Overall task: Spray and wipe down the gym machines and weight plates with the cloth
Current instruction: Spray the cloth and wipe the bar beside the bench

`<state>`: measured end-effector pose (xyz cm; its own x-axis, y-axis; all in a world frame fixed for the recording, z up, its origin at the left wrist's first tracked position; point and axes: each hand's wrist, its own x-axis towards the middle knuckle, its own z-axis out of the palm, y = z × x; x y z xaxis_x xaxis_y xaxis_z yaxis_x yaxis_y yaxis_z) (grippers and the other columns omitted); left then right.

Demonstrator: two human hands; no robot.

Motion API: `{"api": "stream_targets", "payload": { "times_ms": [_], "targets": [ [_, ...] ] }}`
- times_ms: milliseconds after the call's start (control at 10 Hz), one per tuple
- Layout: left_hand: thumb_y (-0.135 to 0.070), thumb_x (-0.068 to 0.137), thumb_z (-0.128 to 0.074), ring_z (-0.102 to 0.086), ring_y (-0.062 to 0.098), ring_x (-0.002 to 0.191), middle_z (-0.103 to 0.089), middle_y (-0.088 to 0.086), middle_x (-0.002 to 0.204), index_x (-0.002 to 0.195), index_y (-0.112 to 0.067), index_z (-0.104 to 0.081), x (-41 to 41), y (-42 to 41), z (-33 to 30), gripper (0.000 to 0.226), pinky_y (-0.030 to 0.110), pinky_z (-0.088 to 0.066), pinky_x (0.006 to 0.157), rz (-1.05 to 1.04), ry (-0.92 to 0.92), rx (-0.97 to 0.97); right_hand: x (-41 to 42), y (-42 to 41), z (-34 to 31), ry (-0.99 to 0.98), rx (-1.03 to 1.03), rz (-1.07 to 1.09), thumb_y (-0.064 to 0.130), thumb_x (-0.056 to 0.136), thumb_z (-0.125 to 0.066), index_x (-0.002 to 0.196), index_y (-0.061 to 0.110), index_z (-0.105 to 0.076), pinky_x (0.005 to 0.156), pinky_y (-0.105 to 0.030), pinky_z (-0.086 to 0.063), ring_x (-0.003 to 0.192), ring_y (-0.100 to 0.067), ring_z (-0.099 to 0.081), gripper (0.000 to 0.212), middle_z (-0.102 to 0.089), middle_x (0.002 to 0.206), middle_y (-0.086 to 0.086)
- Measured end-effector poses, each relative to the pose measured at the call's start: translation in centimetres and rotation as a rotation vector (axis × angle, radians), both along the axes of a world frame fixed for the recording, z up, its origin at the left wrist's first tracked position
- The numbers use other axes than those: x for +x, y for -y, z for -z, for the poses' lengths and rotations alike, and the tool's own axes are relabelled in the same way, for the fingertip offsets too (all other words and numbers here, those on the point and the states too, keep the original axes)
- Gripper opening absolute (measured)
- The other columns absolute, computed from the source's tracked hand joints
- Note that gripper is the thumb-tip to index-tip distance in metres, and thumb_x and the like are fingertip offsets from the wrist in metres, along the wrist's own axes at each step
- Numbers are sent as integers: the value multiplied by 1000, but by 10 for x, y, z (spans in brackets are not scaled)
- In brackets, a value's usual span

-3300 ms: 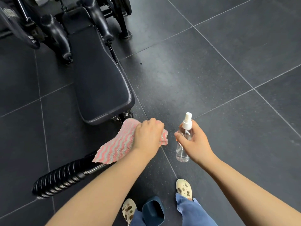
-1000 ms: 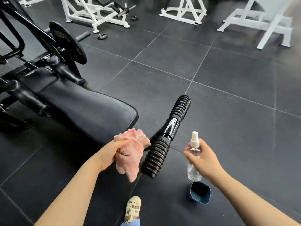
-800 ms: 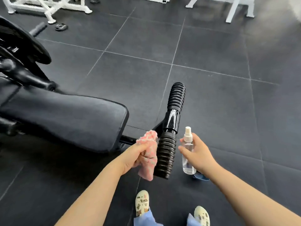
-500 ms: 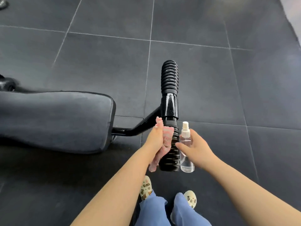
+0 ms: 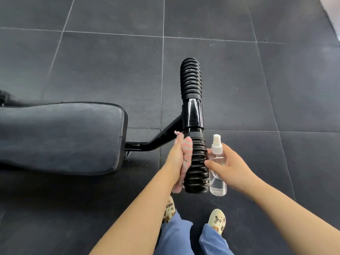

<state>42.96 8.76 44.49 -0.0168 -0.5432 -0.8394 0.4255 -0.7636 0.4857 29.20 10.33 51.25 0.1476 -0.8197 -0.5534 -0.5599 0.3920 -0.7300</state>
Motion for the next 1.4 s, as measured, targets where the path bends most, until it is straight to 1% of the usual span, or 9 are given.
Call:
{"api": "stream_targets", "payload": {
  "times_ms": [200,400,600,700,800,1000,1100,1200,1400],
  "targets": [
    [-79,79,-23,-65,23,95,-63,7,116,131,-40,-34,-21,-32,3,66,46,-54,78,302,565,-369,-4,0,-2,12,-21,1,10,83,-66,91,22,-52,87,-31,-46,100,-21,-61,20,-66,103,-6],
    [-61,92,-29,-53,42,116,-58,25,124,105,-22,-57,-11,26,-5,50,33,-49,68,-36,201,-95,-10,2,-9,72,-39,76,9,85,-64,91,27,-52,94,-34,-47,102,-18,-62,23,-66,106,-1],
    [-47,100,-28,-57,16,60,-57,5,77,82,-19,-55,8,36,-5,43,13,-38,41,111,-40,23,-7,1,-13,77,-78,85,9,86,-64,88,28,-52,86,-24,-45,93,-9,-62,22,-66,98,7],
    [-55,99,-23,-67,16,67,-65,7,81,93,-11,-61,18,27,-2,58,25,-54,66,-334,-367,27,-6,-4,-11,73,-75,81,11,86,-65,89,26,-51,91,-30,-45,99,-16,-61,20,-66,103,2],
    [-49,99,-29,-62,5,59,-63,2,79,114,-10,-53,11,4,-14,48,19,-50,54,651,422,51,-3,-6,-9,87,-56,85,10,85,-65,89,25,-51,92,-34,-46,101,-21,-62,21,-66,104,-1],
    [-37,93,-50,-23,29,140,-12,17,154,149,-13,9,-37,-48,-26,85,36,-27,109,679,911,-313,-5,-5,1,13,-98,143,9,82,-66,86,24,-50,81,-27,-48,95,-22,-61,22,-65,99,-3],
    [-40,91,-54,-37,31,131,-30,17,146,147,-8,-5,-43,-36,-25,81,40,-36,99,566,971,-287,-11,-9,6,-10,-94,155,12,81,-68,87,22,-50,75,-23,-45,91,-20,-61,21,-65,96,-3],
    [-45,90,-54,-50,31,118,-48,12,133,139,-9,-26,-35,-19,-18,67,40,-43,89,463,925,-218,-15,-14,8,2,-83,155,13,82,-68,86,23,-50,76,-24,-45,91,-17,-61,21,-65,94,-1],
    [-58,92,-41,-57,20,100,-62,9,107,116,-5,-59,-8,-5,-12,61,33,-48,85,38,-180,0,-20,-25,12,53,-43,189,13,83,-66,89,23,-50,87,-32,-46,100,-19,-60,20,-65,100,-1]
  ]
}}
